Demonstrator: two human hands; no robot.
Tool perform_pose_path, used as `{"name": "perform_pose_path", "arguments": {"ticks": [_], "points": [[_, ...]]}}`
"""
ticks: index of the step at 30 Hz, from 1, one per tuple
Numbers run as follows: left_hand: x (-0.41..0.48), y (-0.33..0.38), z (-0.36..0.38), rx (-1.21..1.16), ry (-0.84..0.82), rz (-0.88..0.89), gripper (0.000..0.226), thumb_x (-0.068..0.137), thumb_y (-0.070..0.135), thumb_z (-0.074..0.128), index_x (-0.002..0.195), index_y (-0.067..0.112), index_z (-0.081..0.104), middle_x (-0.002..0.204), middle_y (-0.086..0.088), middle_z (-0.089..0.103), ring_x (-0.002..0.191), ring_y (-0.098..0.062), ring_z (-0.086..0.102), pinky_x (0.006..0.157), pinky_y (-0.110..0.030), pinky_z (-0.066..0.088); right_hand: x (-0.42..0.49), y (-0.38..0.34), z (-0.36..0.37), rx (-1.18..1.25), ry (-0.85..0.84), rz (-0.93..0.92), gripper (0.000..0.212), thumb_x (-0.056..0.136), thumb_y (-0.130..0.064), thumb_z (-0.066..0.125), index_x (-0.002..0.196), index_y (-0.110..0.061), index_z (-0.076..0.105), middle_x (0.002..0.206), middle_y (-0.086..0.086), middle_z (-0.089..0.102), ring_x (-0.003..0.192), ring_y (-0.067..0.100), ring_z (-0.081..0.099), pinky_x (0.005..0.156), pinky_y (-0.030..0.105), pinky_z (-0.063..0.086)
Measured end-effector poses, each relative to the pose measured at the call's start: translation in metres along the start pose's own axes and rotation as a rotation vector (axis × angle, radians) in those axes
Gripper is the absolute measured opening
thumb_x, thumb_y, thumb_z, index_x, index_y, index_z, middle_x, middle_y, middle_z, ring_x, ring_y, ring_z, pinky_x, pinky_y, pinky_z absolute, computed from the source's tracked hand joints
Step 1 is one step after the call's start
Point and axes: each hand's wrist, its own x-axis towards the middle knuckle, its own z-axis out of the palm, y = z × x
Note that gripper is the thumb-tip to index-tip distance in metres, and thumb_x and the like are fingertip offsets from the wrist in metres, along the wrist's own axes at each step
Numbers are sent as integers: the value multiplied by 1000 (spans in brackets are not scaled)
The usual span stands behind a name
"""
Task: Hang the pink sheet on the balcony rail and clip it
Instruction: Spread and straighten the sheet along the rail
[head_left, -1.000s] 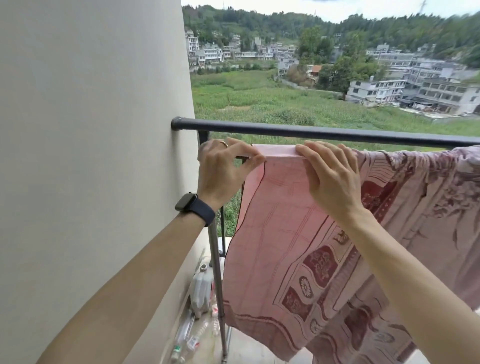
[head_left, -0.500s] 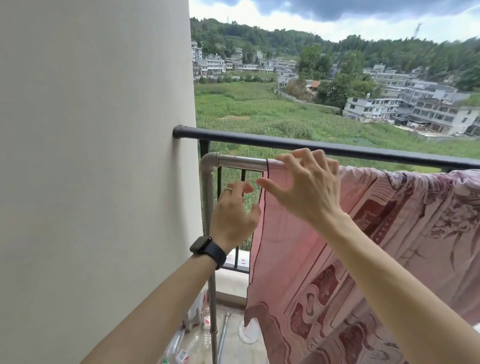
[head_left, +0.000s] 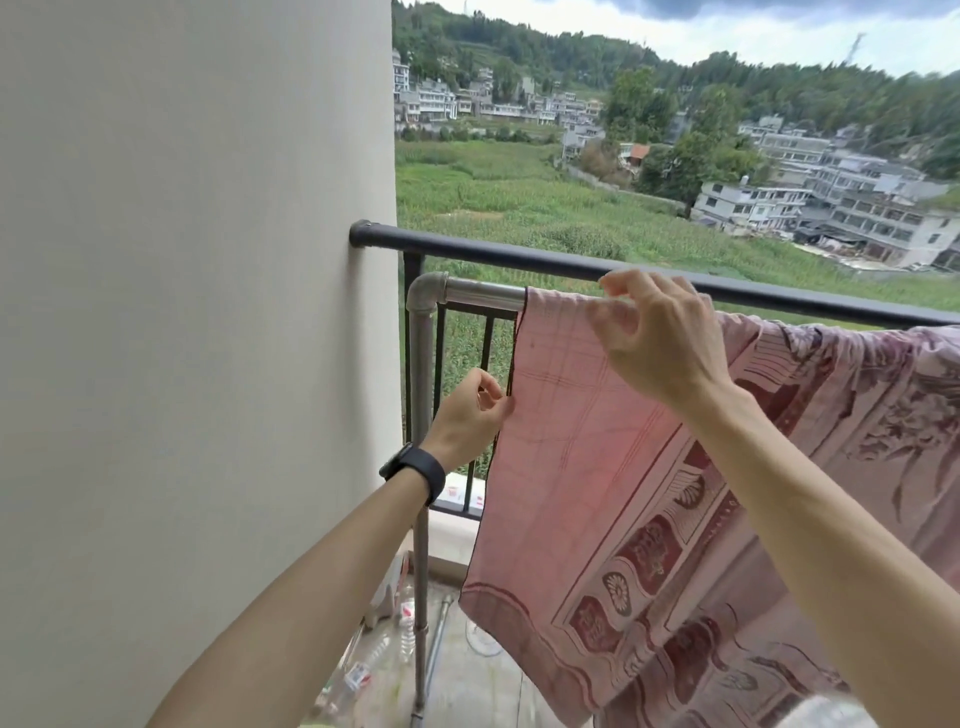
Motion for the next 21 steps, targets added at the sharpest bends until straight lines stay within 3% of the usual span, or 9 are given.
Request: {"name": "perform_pose_path", "arguments": {"ticks": [2, 4, 6, 10, 13, 16, 18, 21], "points": [[-5, -3, -1, -31, 17, 13, 13, 95, 20, 63, 94, 14, 51, 87, -5, 66, 78, -22, 66, 72, -37, 58, -5, -12, 11, -49, -47, -47, 52, 95, -59, 45, 129, -22, 58, 124, 2, 66, 110, 22, 57, 95, 41, 40], [-10, -6, -4, -86, 33, 9, 17, 94, 21, 64, 105, 16, 52, 89, -7, 72, 79, -22, 71, 72, -44, 60, -4, -23, 20, -59, -46, -71, 51, 96, -58, 44, 131, -23, 57, 128, 1, 64, 111, 22, 58, 96, 41, 38], [-13, -8, -14, -63, 50, 18, 20, 92, 25, 67, 109, 21, 58, 90, -3, 73, 78, -17, 72, 72, -41, 61, 3, -33, 25, -38, -35, -101, 45, 100, -52, 43, 131, -24, 57, 126, 0, 65, 109, 23, 60, 95, 40, 37], [-23, -6, -39, -25, 82, 9, 9, 89, 34, 68, 96, 27, 68, 86, 4, 72, 79, -11, 69, 73, -25, 56, 22, -53, 35, -17, -79, -157, 42, 105, -48, 34, 128, -24, 59, 117, -2, 70, 99, 21, 65, 85, 37, 39], [-31, -4, -63, -73, 319, 12, 6, 91, 27, 65, 87, 31, 64, 82, 8, 70, 74, -4, 64, 64, -14, 49, 35, -72, 45, 22, -100, -182, 42, 104, -49, 34, 123, -24, 61, 110, -2, 71, 94, 21, 67, 85, 39, 44], [-32, -9, -93, -98, 517, -46, 6, 94, 28, 61, 91, 29, 66, 85, 10, 70, 78, -4, 65, 67, -21, 50, 45, -98, 57, 68, -91, -155, 41, 104, -47, 34, 117, -21, 63, 104, -1, 72, 89, 24, 67, 84, 42, 47], [-30, -19, -107, -26, 441, -152, 7, 93, 31, 62, 95, 27, 67, 91, 10, 71, 89, -10, 66, 75, -26, 51, 46, -110, 64, 58, -86, -135, 42, 104, -46, 30, 115, -21, 62, 102, -2, 72, 88, 24, 67, 86, 43, 47], [-23, -22, -116, -29, 197, -216, 18, 86, 38, 68, 101, 29, 65, 101, 8, 71, 101, -12, 66, 89, -30, 51, 44, -109, 66, 57, -66, -133, 43, 104, -48, 26, 117, -25, 60, 103, -5, 72, 88, 21, 67, 87, 42, 47]]}}
